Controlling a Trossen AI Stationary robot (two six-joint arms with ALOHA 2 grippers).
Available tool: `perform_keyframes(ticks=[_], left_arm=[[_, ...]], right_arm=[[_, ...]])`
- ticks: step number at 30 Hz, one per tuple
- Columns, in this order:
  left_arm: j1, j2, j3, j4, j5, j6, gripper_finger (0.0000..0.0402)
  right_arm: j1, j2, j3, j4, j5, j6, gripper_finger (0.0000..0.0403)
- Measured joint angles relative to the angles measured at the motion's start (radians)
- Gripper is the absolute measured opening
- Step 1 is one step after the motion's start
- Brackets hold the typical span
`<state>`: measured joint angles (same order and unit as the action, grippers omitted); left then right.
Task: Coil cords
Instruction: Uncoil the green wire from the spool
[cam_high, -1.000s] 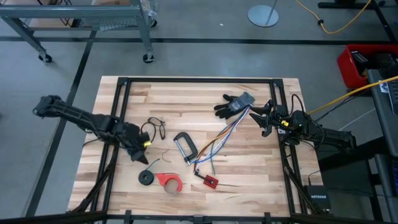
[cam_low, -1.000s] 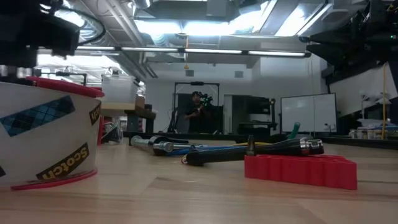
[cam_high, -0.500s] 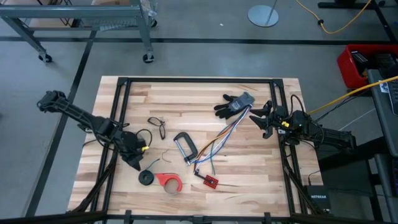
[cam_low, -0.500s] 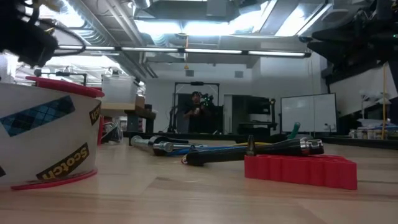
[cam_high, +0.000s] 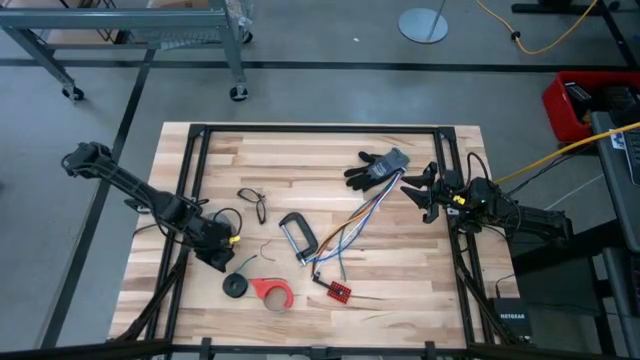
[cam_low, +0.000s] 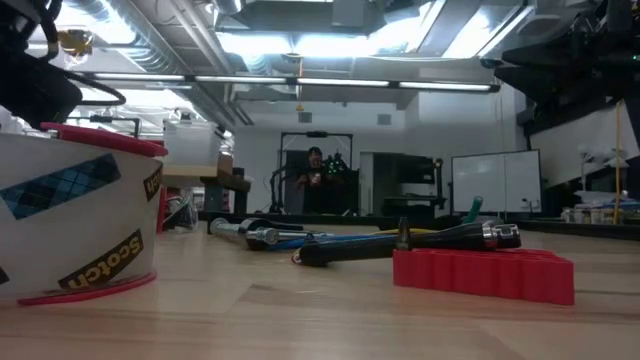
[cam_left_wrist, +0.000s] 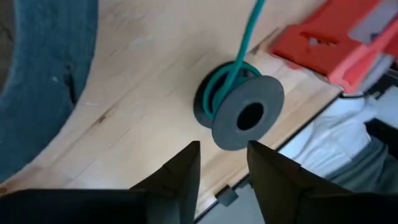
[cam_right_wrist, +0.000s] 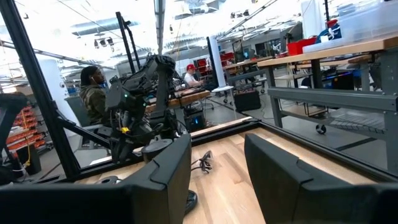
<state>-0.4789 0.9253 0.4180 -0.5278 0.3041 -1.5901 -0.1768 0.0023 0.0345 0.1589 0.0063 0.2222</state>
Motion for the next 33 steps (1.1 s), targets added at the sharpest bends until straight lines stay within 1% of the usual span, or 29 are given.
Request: perform_keyframes(ticks=[4,9,15,20,23,28,33], left_arm=[[0.000,0.046,0.001,0.013,0.001,-0.032,0.0153],[-0.003,0.081,-0.002,0.061,0.029,-0.135,0.0157],[-0.043,0.083,-0.004,0.097,0.000,-0.209,0.0157],[-0.082,0.085,-0.009,0.182,-0.038,-0.272,0.0157],[-0.093,0.087,-0.010,0.221,-0.049,-0.266,0.0157],[-0.091,0.087,-0.010,0.231,-0.071,-0.276,0.0152],[-0.090,0.087,-0.010,0.233,-0.147,-0.240,0.0144]], right_arm=[[0.000,0.000,0.000,0.000,0.000,0.000,0.0156],[0.000,0.000,0.000,-0.005,0.000,0.000,0.0156],[0.000,0.000,0.000,-0.004,-0.013,-0.004,0.0156],[0.000,0.000,0.000,-0.005,-0.034,-0.022,0.0156],[0.000,0.000,0.000,-0.004,-0.036,-0.022,0.0156],[0.000,0.000,0.000,-0.004,-0.036,-0.041,0.0156],[0.000,0.000,0.000,-0.003,-0.037,-0.048,0.0156]])
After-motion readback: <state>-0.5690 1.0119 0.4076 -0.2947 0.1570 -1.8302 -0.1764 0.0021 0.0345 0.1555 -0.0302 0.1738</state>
